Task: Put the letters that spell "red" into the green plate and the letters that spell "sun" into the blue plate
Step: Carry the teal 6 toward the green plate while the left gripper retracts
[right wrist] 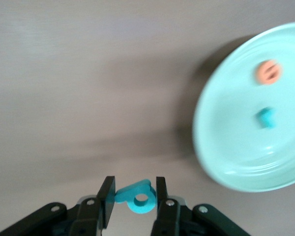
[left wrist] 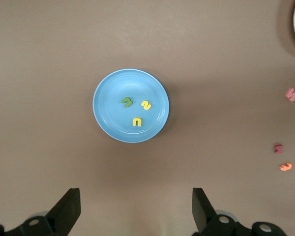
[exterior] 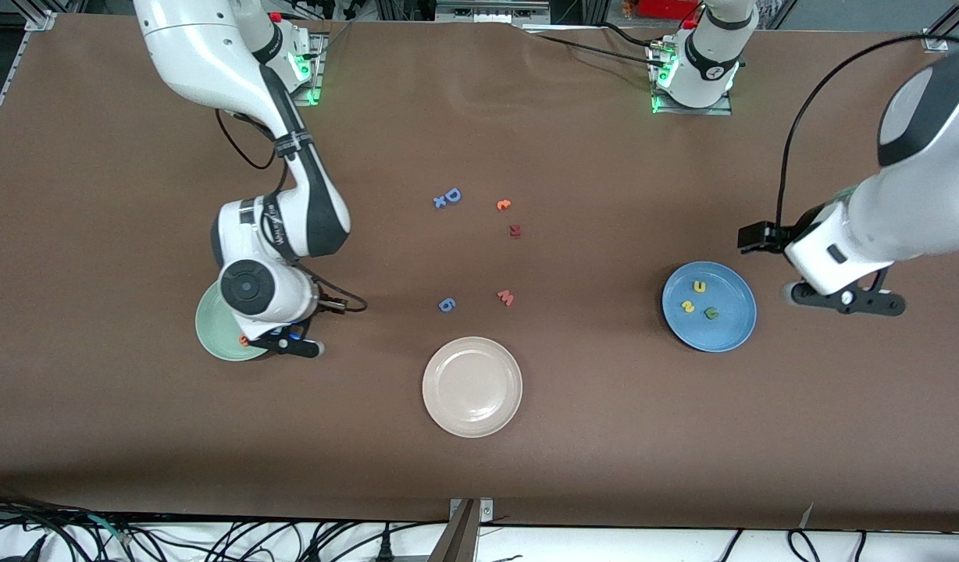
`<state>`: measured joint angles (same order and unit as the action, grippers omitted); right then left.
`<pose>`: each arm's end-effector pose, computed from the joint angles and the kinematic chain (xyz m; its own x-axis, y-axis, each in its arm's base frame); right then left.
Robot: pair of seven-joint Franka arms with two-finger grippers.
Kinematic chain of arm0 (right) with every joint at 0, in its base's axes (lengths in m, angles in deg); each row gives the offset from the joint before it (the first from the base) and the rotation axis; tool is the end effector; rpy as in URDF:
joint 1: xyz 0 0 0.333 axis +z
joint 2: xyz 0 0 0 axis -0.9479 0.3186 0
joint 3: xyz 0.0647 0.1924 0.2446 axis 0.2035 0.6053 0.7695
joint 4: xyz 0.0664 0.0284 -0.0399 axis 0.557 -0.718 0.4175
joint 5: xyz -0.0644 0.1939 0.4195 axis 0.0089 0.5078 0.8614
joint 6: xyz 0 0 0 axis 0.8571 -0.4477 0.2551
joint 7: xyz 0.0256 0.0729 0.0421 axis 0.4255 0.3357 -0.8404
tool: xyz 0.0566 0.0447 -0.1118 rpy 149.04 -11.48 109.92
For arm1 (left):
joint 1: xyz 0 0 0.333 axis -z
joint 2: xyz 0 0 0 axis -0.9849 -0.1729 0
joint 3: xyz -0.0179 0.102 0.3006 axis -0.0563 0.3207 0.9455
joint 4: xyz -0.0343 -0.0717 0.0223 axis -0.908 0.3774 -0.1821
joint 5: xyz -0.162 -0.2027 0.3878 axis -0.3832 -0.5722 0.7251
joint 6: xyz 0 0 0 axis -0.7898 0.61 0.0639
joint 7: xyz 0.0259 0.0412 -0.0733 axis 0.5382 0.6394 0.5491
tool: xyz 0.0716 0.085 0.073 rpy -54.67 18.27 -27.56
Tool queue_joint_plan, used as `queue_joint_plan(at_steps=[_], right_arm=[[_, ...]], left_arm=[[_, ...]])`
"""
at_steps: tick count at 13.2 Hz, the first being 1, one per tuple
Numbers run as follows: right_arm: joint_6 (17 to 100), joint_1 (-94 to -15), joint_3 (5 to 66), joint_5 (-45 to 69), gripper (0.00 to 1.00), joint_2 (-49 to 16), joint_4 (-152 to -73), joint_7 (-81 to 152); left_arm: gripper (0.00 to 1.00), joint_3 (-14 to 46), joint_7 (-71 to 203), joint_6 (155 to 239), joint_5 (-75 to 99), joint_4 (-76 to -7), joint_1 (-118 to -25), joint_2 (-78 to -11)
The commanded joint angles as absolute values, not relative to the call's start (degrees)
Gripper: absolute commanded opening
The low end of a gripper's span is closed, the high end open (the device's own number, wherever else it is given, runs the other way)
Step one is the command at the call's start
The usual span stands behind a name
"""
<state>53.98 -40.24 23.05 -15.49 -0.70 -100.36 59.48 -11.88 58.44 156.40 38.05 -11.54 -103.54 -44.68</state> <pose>0.7098 0.2076 0.1934 0.9699 -0.1438 -0.1964 -0.1208 -0.9848 0.1248 0.6925 -0.1234 0.5362 0.9748 -0.0833 -0.2070 -0.0931 -0.9949 -0.0380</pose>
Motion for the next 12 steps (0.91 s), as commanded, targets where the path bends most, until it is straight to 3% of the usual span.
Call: queue_joint_plan(at_steps=[1,4,7,8,9,10,12], right_arm=[[51.3,-40.4,19.0,-16.2,0.2,-1.5,-100.6,51.7],[50.9,-44.9,18.8,-16.3,0.2,-1.0,-100.6,45.7],[51.1,-48.1,18.9,-16.2,0.23,-0.7,-100.6,41.0],[51.1,-48.2,18.9,-15.9,0.43,-0.7,-100.6,41.0],[51.2,-48.2,18.9,-15.7,0.77,-0.6,-100.5,41.3],[51.2,-48.2,18.8,-15.6,0.99,-0.7,-100.4,41.7],[51.0,-48.1,18.9,-15.6,1.0,-0.8,-100.3,41.5]], left_arm=[[1.0,4.1,61.3,156.4,30.1,-12.5,-93.9,-36.8],[1.0,21.8,67.6,161.2,23.1,-18.6,-84.7,-29.9],[1.0,25.0,67.7,168.1,23.3,-30.1,-82.3,-22.3],[1.0,25.0,67.7,170.0,23.2,-32.5,-82.2,-21.0],[1.0,25.1,68.1,171.7,23.1,-34.5,-82.1,-19.5],[1.0,25.6,68.4,173.5,23.0,-37.4,-81.4,-17.7],[1.0,30.0,70.6,174.5,23.0,-39.3,-77.9,-16.4]])
